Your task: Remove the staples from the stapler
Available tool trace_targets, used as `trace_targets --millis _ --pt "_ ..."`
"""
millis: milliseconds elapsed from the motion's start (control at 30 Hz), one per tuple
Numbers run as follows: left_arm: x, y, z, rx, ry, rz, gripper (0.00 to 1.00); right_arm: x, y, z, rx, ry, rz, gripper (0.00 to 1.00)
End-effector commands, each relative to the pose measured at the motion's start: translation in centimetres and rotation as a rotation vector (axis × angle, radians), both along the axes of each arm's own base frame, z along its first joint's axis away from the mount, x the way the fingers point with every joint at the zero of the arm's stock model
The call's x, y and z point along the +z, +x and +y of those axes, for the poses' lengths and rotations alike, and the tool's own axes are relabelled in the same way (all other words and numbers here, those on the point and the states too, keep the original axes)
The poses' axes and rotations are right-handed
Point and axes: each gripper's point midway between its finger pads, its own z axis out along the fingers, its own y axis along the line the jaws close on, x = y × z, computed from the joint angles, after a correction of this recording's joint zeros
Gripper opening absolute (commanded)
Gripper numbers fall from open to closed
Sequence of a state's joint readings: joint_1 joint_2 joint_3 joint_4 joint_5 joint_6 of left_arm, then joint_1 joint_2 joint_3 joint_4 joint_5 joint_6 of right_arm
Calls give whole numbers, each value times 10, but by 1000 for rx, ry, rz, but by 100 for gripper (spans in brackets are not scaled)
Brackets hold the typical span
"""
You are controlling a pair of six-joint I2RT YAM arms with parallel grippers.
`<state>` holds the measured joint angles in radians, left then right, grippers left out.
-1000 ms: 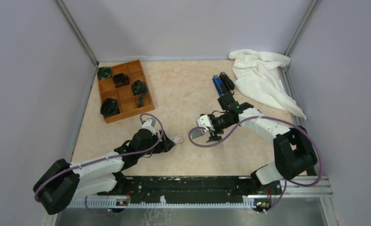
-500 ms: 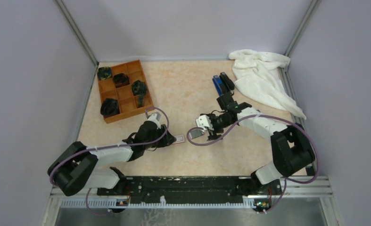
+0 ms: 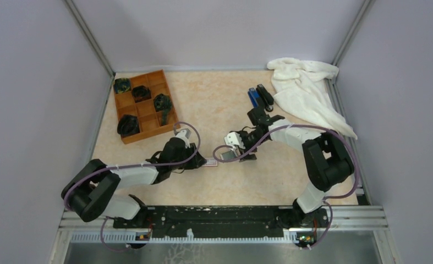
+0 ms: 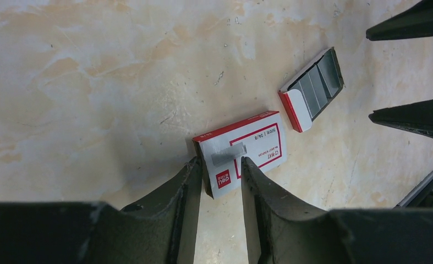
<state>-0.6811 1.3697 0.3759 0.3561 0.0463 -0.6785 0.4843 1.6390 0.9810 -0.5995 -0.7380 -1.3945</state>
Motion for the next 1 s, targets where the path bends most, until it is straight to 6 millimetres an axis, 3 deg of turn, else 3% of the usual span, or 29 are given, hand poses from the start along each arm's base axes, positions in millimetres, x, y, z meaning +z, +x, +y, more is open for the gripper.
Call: trace_targets --millis 0,433,967 --pt "-32 -19 18 -21 114 101 40 6 20 21 34 37 -36 74" --pt "-24 -20 22 -24 113 81 40 -20 10 35 77 -67 72 69" --pt "-26 -26 22 -30 92 93 40 -34 7 31 17 -158 116 43"
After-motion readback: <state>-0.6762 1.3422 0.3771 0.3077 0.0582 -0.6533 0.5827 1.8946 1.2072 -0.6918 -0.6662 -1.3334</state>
